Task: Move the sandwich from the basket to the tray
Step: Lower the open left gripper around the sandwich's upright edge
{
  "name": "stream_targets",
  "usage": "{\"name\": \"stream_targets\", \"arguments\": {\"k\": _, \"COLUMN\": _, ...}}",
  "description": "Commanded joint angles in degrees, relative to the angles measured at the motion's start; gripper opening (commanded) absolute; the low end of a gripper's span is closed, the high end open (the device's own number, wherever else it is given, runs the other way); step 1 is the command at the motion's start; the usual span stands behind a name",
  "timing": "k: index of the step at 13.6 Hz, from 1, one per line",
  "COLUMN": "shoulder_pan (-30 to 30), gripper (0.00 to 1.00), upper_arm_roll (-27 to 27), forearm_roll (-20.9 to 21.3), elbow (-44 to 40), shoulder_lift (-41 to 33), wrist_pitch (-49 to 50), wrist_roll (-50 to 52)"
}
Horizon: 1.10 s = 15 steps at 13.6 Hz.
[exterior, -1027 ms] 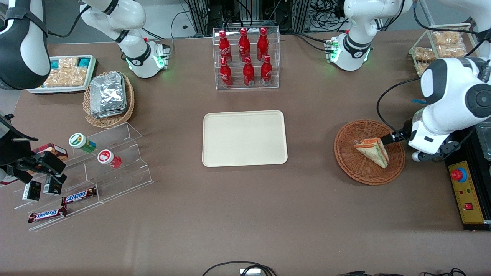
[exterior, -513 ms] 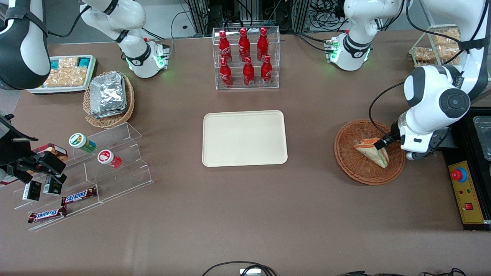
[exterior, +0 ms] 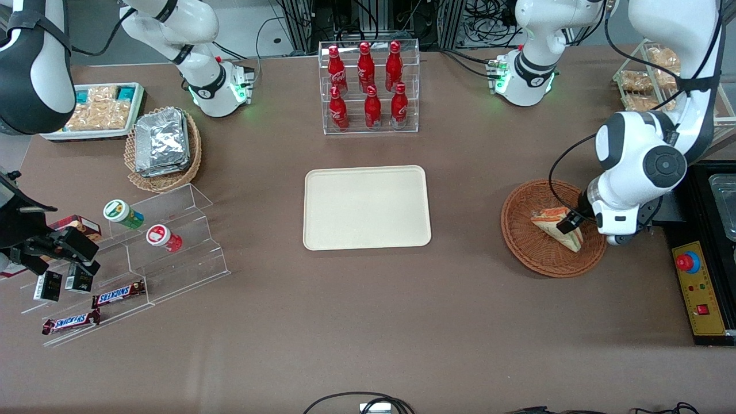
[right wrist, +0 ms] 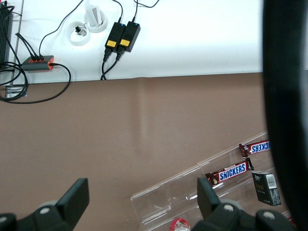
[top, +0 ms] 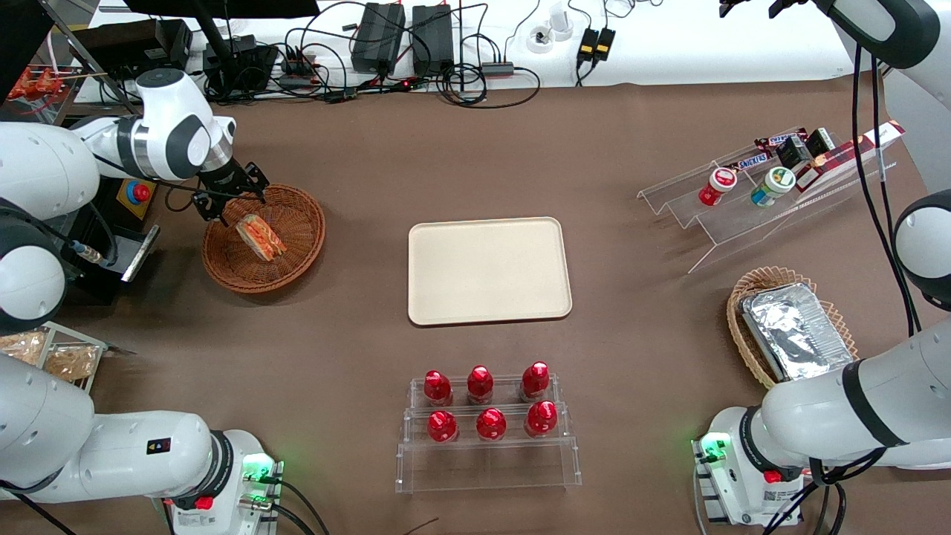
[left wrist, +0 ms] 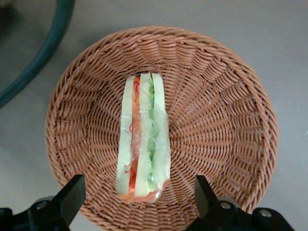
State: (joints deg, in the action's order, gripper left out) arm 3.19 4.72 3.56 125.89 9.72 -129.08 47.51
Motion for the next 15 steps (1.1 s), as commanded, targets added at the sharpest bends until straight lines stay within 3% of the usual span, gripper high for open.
{"name": "stream_targets", "arguments": {"k": 1, "shoulder_pan": -0.11, "gripper": 1.00, "upper_arm_roll": 0.12, "forearm_roll": 1.71, "elbow": 0.68, "shoulder_lift": 1.70, "wrist_pitch": -3.36, "wrist_roll": 3.99}}
{"name": "stream_targets", "arguments": {"k": 10, "shoulder_pan": 0.15, "gripper": 0.97, "upper_arm_roll": 0.03, "forearm_roll": 1.71, "elbow": 4.45, "shoulder_lift": 4.77, "wrist_pitch": -11.09, "wrist_roll": 6.10}}
{"name": "stream_targets", "arguments": {"k": 11, "shoulder_pan": 0.15, "gripper": 0.74, "upper_arm_roll": -0.06, "forearm_roll": 1.80, "elbow": 4.54, "shoulder_lift": 4.95, "wrist_pitch": -11.45, "wrist_roll": 6.28}}
{"name": "stream_targets", "arguments": {"k": 12, "shoulder_pan": 0.15, "gripper": 0.40, "upper_arm_roll": -0.06, "forearm_roll": 1.80, "elbow": 4.54, "shoulder_lift": 5.04, "wrist_pitch": -11.45, "wrist_roll": 6.28}}
{"name": "stream_targets", "arguments": {"k": 13, "shoulder_pan": 0.15, "gripper": 0.13, "upper_arm_roll": -0.06, "forearm_roll": 1.80, "elbow": 4.54, "shoulder_lift": 5.13, "wrist_pitch": -11.45, "wrist_roll": 6.28}}
{"name": "stream_targets", "arguments": {"k": 14, "shoulder_pan": 0.15, "gripper": 0.00, "upper_arm_roll": -0.06, "forearm_roll": 1.80, "elbow": 4.54, "shoulder_lift": 5.13, "wrist_pitch": -11.45, "wrist_roll": 6.28}}
{"name": "stream_targets", "arguments": {"k": 15, "shoulder_pan": 0.15, "gripper": 0.00, "upper_arm_roll": -0.06, "forearm_roll": 1.80, "elbow": 4.54, "shoulder_lift": 5.04, "wrist_pitch": -11.45, "wrist_roll": 6.28}}
